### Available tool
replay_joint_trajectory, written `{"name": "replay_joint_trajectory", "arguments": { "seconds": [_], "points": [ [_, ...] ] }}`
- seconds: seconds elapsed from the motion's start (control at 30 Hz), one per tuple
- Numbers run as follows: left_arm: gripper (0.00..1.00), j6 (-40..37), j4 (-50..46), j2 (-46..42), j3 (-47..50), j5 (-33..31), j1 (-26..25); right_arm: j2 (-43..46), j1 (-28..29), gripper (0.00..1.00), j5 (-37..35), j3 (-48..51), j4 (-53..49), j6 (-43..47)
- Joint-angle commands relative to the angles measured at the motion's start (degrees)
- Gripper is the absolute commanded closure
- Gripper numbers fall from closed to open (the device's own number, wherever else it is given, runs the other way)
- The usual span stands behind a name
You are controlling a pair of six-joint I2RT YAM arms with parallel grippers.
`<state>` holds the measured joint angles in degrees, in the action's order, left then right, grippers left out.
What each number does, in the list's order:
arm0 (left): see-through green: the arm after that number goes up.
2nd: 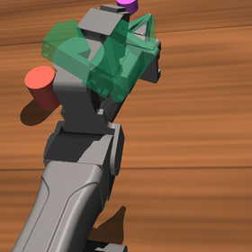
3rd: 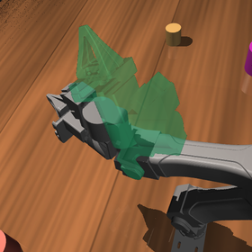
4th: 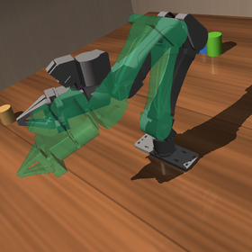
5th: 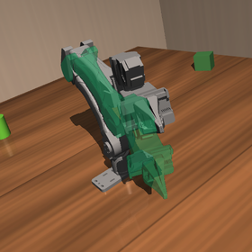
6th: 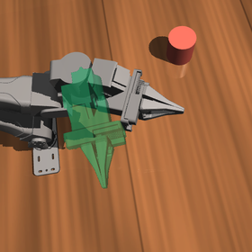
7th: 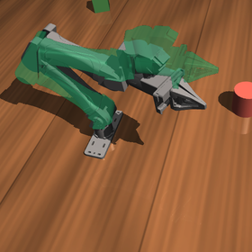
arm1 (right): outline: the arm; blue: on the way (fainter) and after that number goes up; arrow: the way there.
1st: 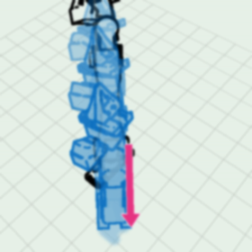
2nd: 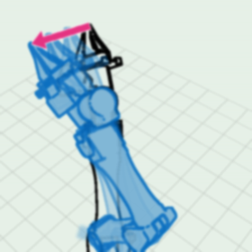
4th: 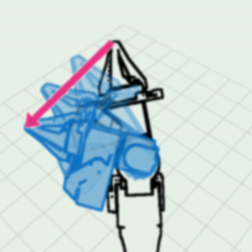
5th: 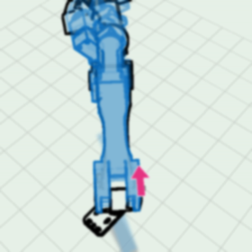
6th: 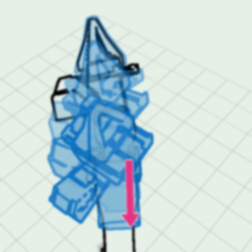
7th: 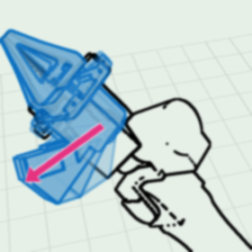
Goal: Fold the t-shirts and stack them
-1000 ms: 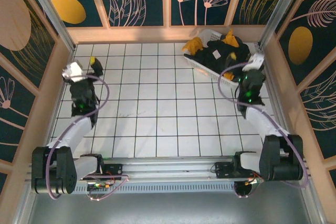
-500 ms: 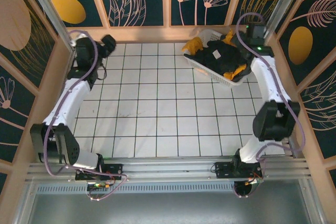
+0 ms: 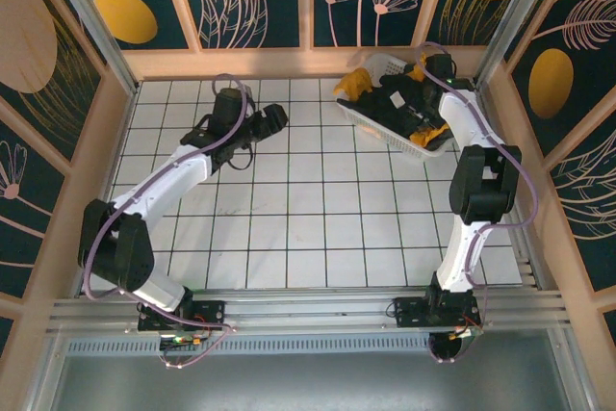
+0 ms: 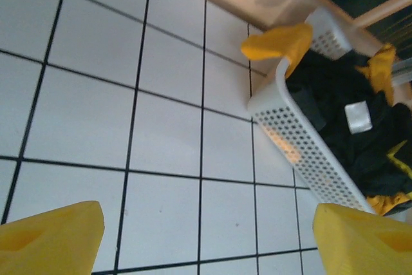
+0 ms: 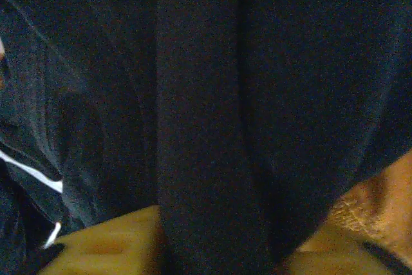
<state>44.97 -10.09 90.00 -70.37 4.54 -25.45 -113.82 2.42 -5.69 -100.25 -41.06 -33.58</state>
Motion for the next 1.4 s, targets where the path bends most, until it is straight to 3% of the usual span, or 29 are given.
{"name": "replay_joint_trajectory", "arguments": {
  "seconds": [0.0,0.23,0.47,0.67,0.8,0.97,1.13,1.37],
  "points": [
    [0.16,1.2,0.8,1.8,-2.2,0.6,-1.1,-0.2,1.2,0.77,0.5,-5.0,-1.2,-0.9],
    [0.19,2.0,1.8,5.2,-4.6,0.9,-2.1,4.9,3.6,1.0,-2.4,-12.7,-5.2,0.2],
    [0.2,2.5,2.4,6.1,-6.5,-0.3,-2.8,14.6,4.1,1.0,-3.0,-16.4,-0.1,4.1],
    [0.21,2.4,1.4,1.6,-3.6,-3.2,-2.7,23.3,4.8,1.0,0.0,-15.6,12.1,8.4],
    [0.2,1.6,-1.1,-3.5,-1.0,-7.3,-2.8,30.9,6.6,1.0,2.3,-11.0,24.6,12.5],
    [0.2,-0.2,-6.5,-11.3,0.3,-15.2,-2.8,34.1,8.7,1.0,7.2,-14.3,29.0,14.8],
    [0.19,-0.8,-11.6,-19.7,1.2,-24.4,-2.8,32.7,15.3,1.0,10.4,-19.1,28.6,16.7],
    [0.17,1.8,-18.1,-27.5,1.8,-32.5,-2.7,17.6,34.9,1.0,11.0,-19.2,22.3,17.0]
  ]
}}
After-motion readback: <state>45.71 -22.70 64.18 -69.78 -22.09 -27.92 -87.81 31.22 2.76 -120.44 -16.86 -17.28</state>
